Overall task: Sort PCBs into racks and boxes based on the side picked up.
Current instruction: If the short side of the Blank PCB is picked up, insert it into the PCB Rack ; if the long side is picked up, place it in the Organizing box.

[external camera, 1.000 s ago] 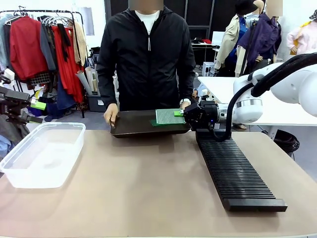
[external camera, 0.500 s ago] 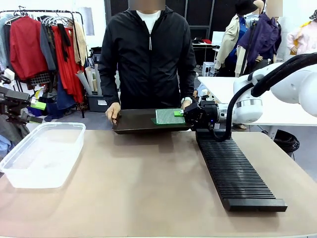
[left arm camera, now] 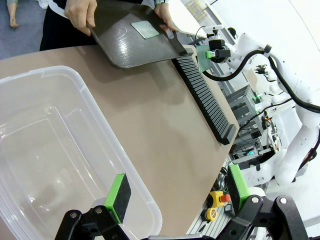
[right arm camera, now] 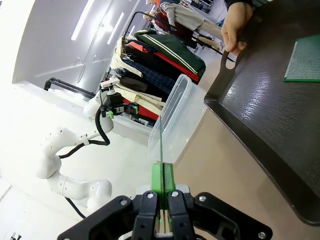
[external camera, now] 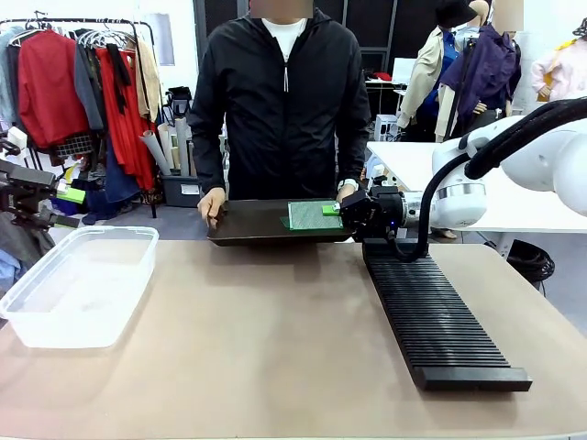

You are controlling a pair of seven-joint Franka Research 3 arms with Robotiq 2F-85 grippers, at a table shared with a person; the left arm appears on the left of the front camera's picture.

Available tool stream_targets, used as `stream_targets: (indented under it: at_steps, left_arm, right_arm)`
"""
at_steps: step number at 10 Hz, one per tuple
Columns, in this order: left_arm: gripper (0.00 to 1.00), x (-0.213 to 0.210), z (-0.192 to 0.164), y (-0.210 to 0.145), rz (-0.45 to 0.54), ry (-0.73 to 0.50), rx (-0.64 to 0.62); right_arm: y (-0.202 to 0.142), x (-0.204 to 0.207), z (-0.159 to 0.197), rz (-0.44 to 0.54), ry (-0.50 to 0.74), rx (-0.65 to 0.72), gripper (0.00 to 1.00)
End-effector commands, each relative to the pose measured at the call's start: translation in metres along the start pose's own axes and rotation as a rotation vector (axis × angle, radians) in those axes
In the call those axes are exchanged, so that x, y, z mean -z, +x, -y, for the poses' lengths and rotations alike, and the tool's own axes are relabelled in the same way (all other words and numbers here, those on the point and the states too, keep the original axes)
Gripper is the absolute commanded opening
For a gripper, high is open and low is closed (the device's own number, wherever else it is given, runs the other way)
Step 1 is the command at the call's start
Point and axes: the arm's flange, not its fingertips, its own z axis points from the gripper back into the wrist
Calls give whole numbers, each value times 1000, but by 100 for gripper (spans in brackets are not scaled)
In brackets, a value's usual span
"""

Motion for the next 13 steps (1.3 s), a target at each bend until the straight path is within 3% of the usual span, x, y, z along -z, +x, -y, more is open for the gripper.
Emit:
stream_targets:
  at_steps: [1,5,13]
  left_arm:
    - [100,-1,2,1,0,0,-3]
    - [100,-1,2,1,0,0,-3]
    - [100,-1,2,1,0,0,-3]
  right_arm:
    - [0,-6,-3,-2,9,-17,0]
    - [-1,-37,-23,-2,46,-65,0]
    - [-15,-135,-38,18,-19,-117,0]
